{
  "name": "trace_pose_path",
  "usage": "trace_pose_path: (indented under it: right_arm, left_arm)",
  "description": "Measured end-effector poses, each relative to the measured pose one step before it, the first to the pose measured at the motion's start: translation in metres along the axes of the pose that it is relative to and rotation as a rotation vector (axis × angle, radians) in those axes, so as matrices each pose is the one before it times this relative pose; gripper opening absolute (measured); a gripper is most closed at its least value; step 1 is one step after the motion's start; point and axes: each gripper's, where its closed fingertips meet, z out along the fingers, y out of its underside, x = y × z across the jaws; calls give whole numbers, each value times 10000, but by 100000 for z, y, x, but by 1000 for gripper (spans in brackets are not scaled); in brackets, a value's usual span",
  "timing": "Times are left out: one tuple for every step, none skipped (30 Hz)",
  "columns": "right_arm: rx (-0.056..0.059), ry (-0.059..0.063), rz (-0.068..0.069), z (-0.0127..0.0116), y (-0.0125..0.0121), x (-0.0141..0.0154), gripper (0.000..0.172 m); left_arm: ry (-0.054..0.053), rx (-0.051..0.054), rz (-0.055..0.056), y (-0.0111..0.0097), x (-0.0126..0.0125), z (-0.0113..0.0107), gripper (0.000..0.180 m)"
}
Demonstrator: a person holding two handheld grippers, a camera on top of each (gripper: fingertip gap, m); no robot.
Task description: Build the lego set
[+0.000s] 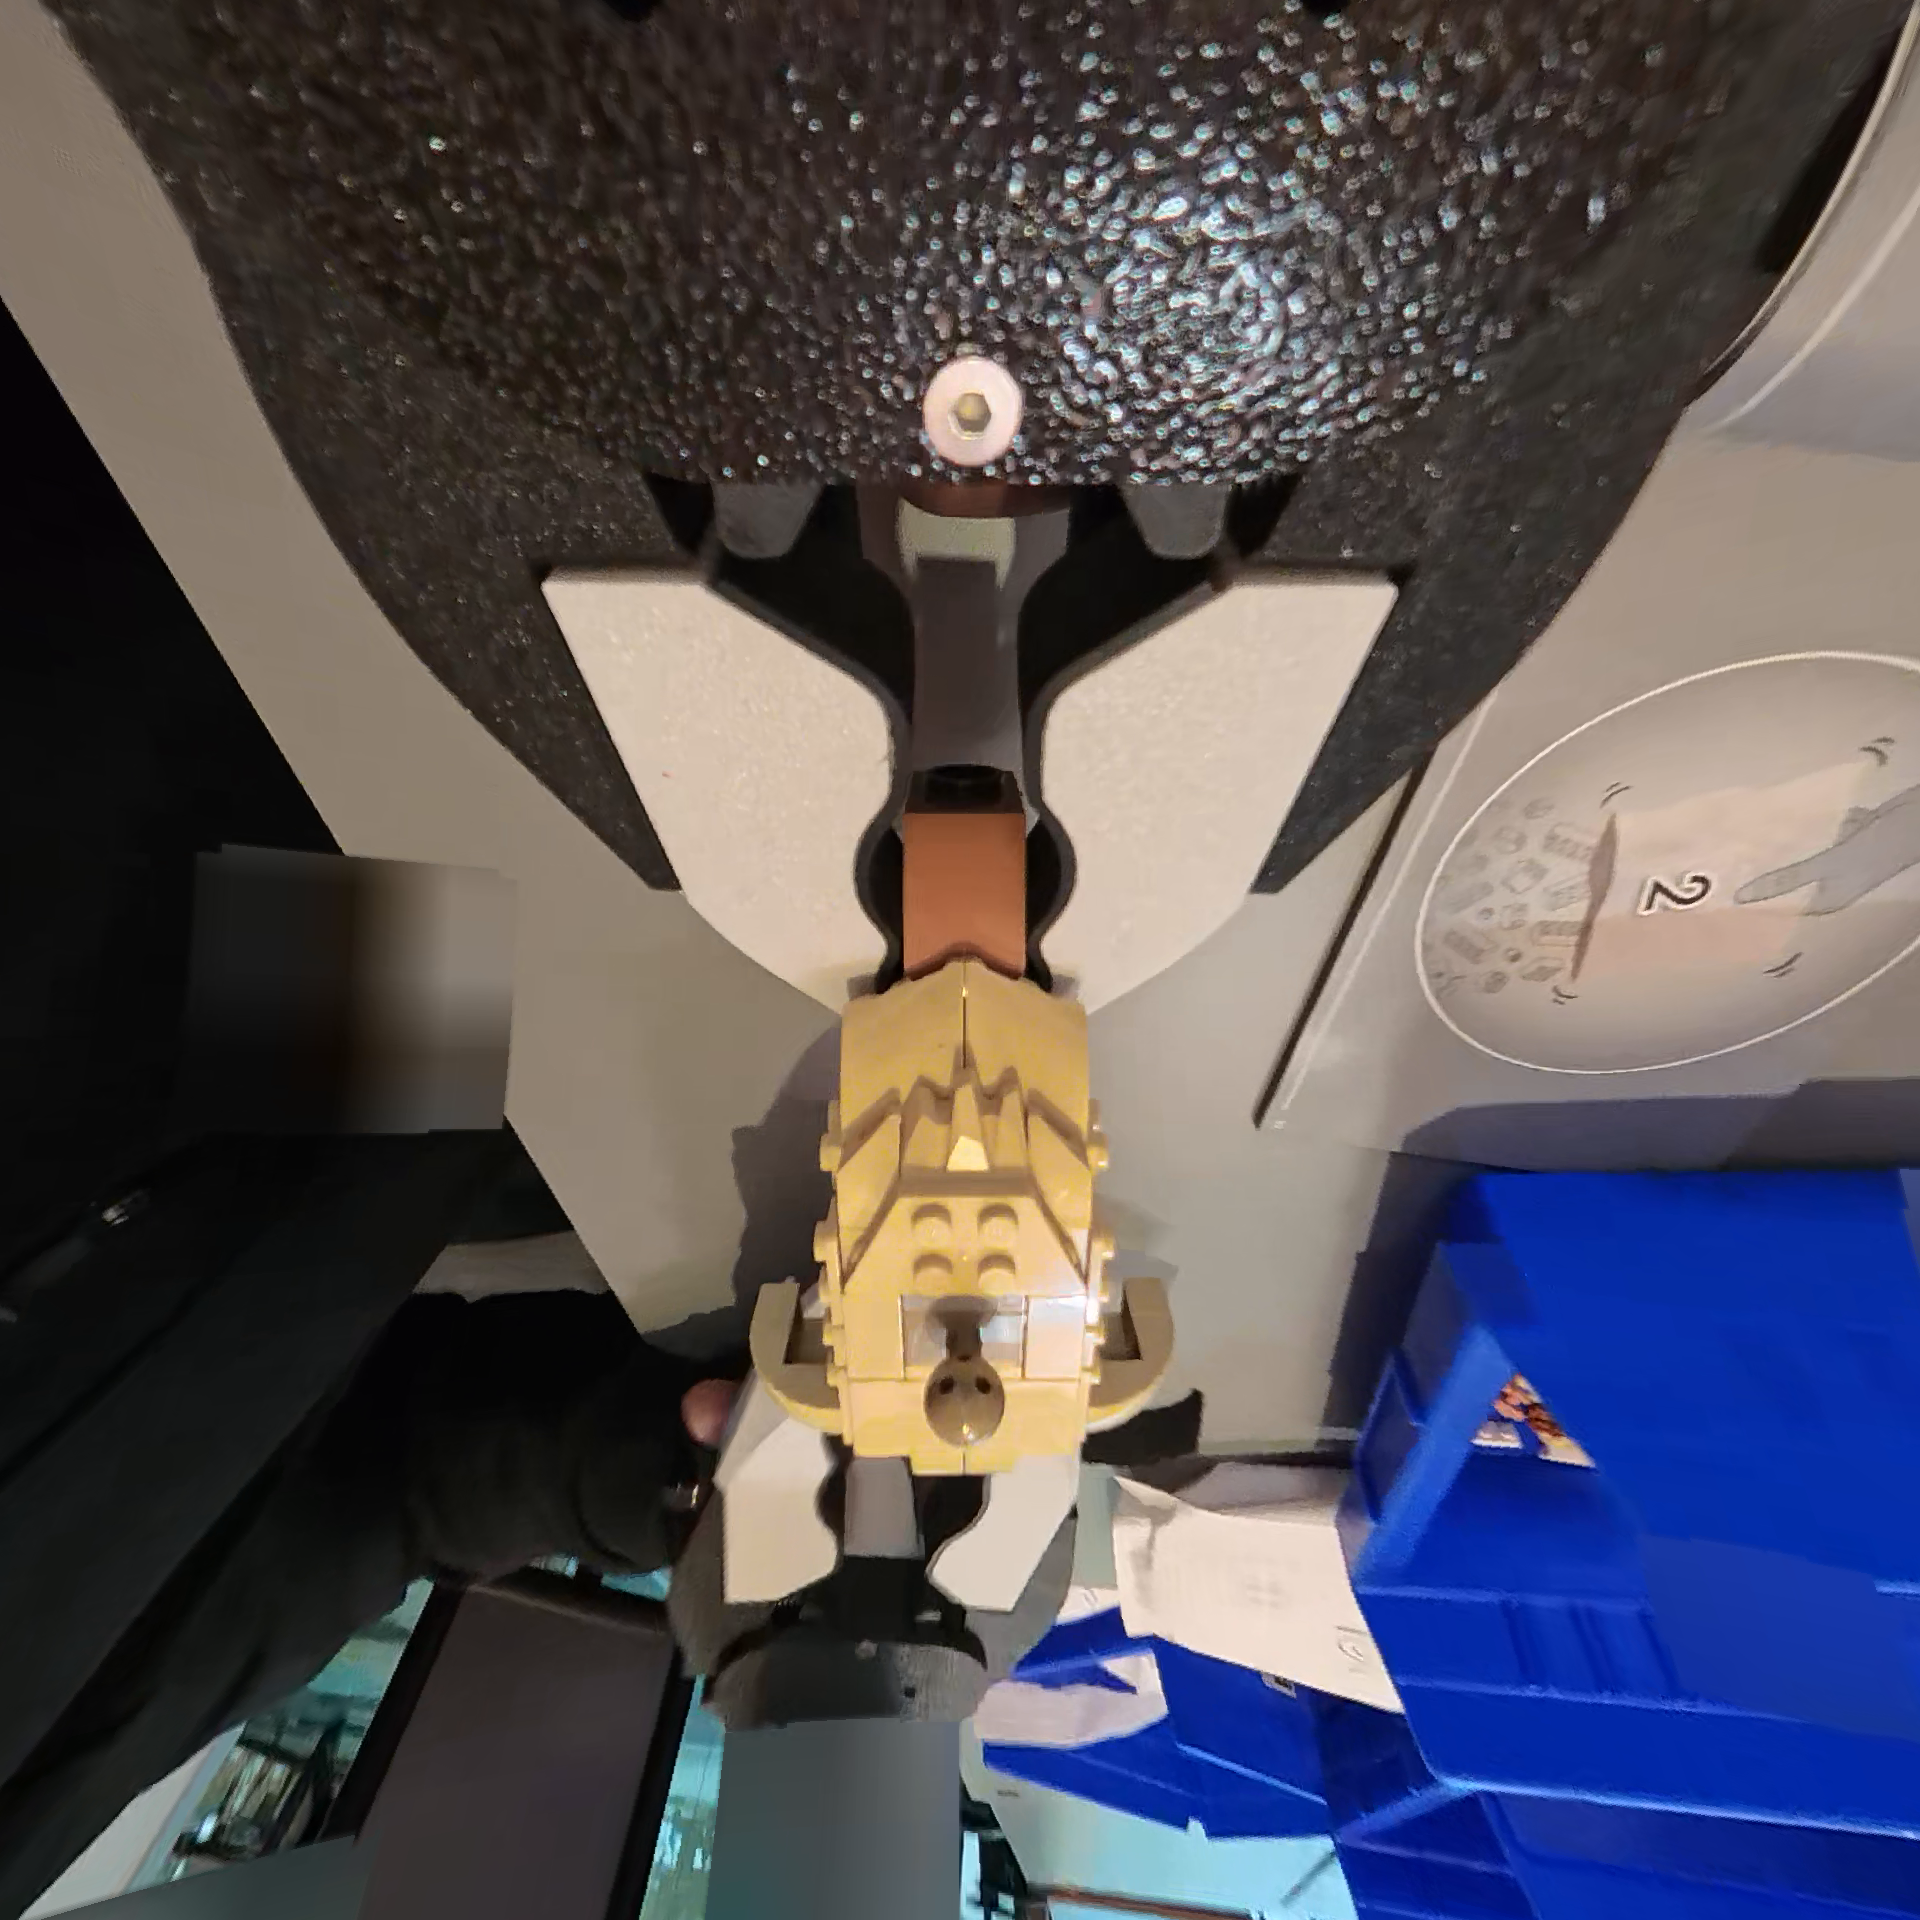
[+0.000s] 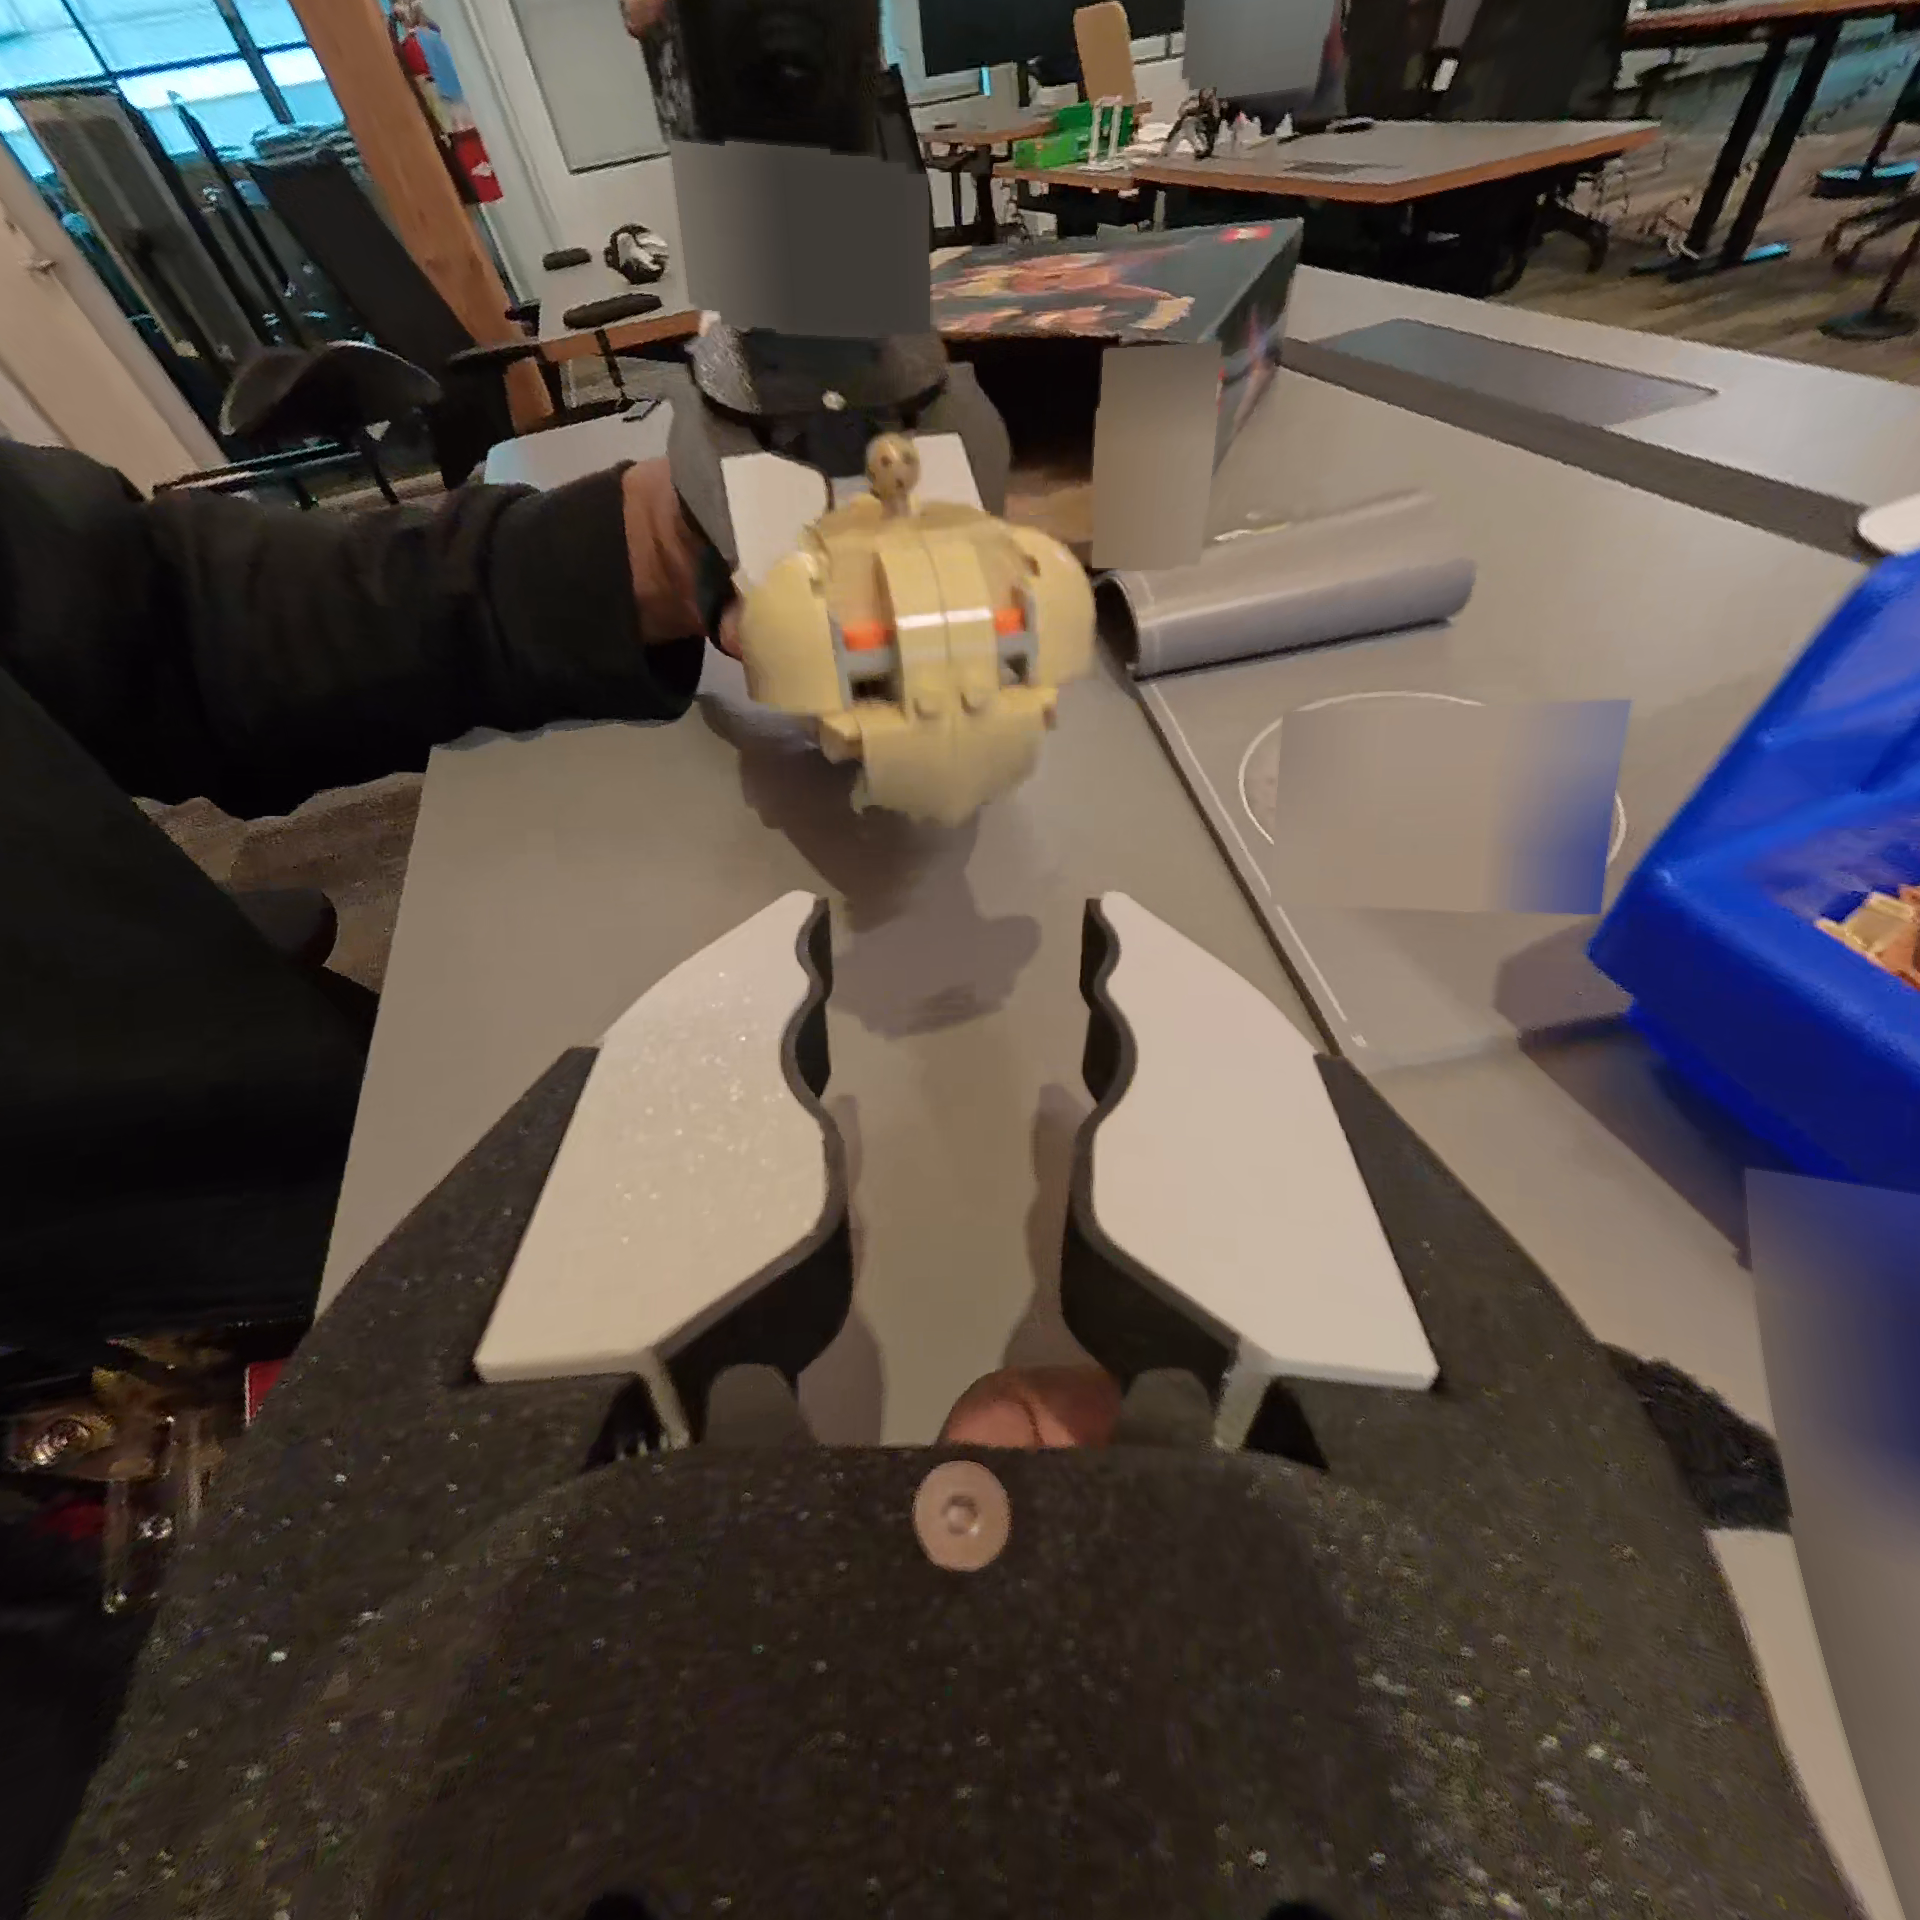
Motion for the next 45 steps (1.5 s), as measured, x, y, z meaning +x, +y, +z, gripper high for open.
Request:
trace_pose_path:
  right_arm:
    - [81,-94,-76,148,-143,-295,47]
    - [63,-99,-24,132,-108,-245,47]
    - [24,-51,5,112,-48,-131,47]
    - [4,11,9,93,-24,-14,46]
    - [13,-6,-8,69,-39,-27,46]
    - [14,-20,-25,53,-34,-56,46]
    - [21,-1,-36,58,-41,-32,46]
    - [12,1,-34,54,-29,-40,46]
    - [6,-23,-31,61,-14,-72,46]
    - [14,-42,-34,66,-33,-105,46]
    - [14,-48,-37,50,-27,-132,46]
    - [10,-53,-36,65,-28,-128,45]
    - [2,-34,-26,50,-7,-89,45]
    - [-18,-25,-12,53,14,-76,45]
    - [-22,-19,-9,30,30,-42,45]
    - [-16,-12,-24,17,20,-55,44]
    - [-8,3,-26,-27,21,-31,44]
    - [7,-4,-12,-41,-5,-33,44]
    - [1,-12,7,-36,9,-36,44]
    - [-12,-11,10,-45,35,-26,44]
    - [-18,-15,3,-50,33,-37,44]
    - [-19,-16,2,-59,46,-27,44]
    - [-16,-11,4,-61,32,-15,44]
    - [-11,-6,8,-65,38,-12,44]
    - [-5,6,4,-61,22,-4,44]
    - [5,23,-3,-53,9,14,44]
    - [6,20,-5,-40,6,3,44]
    - [1,11,-4,-48,3,0,44]
    - [-2,1,-5,-29,11,-9,44]
    - [-2,-1,2,-40,13,-8,44]
    - [-8,-4,14,-34,27,-9,44]
    - [-1,-5,19,-32,7,-4,44]
    - [0,4,8,-40,10,4,44]
    - [-13,14,0,-47,26,13,44]
    - [6,47,-20,-60,11,47,44]
    - [28,35,-18,-66,-23,27,43]
    - [28,-1,18,-90,-19,-19,43]
    - [26,-18,62,-108,-10,-3,43]
    - [27,-31,89,-157,8,-25,44]
    - [29,-1,96,-204,8,-9,44]
    - [42,103,84,-309,-38,75,44]
    - [25,219,46,-421,-59,198,44]
    - [24,263,0,-589,-85,225,47]
    - [79,301,-10,-760,-134,231,49]
    - [196,349,7,-964,-214,269,50]
  left_arm:
    - [9,-119,54,116,86,196,17]
    - [32,-81,49,81,106,144,17]
    - [43,-33,30,15,113,96,17]
    - [42,2,6,-23,102,66,17]
    - [54,6,-6,-29,104,65,17]
    - [30,-5,4,-11,62,48,17]
    - [6,-31,14,25,50,56,17]
    - [15,-48,17,60,51,63,17]
    - [30,-40,13,38,77,73,17]
    - [47,-33,11,23,109,64,17]
    - [42,-26,11,20,103,82,17]
    - [41,-29,3,10,88,80,17]
    - [39,-41,3,32,87,84,17]
    - [27,-53,8,48,62,99,17]
    - [20,-57,15,52,68,102,17]
    - [-1,-46,9,40,22,96,18]
    - [9,-15,-3,7,28,47,18]
    - [16,15,-5,-32,28,15,17]
    - [22,19,-13,-38,41,19,17]
    - [17,-1,-11,-14,40,35,17]
    - [19,-15,-8,3,46,56,17]
    - [25,-22,-13,17,59,64,17]
    - [24,-24,-15,2,55,78,18]
    - [16,-27,-10,16,49,79,18]
    - [9,-31,-5,19,27,78,18]
    - [-6,-24,-11,5,11,69,19]
    - [-28,-9,-10,-4,-26,53,19]
    - [-24,12,-9,-36,-17,31,19]
    - [-5,33,-1,-64,20,29,18]
    - [-9,63,7,-105,12,5,18]
    - [-16,63,5,-95,12,8,18]
    - [-18,21,5,-53,2,31,18]
    - [-12,-18,-3,7,2,54,18]
    - [-15,-12,-11,1,-7,51,18]
    - [-39,9,-15,-41,-35,49,18]
    - [-31,23,-14,-57,-38,52,18]
    - [7,28,1,-75,36,64,18]
    - [-11,41,12,-102,18,77,18]
    - [3,53,-1,-127,53,112,18]
    - [23,75,-25,-178,73,148,17]
    - [-39,92,-22,-219,-23,179,17]
    - [-97,122,-15,-295,-92,216,17]
    - [-61,165,-39,-390,-47,262,17]
    - [-50,203,-56,-489,-47,305,17]
    - [-69,215,-60,-561,-86,360,18]
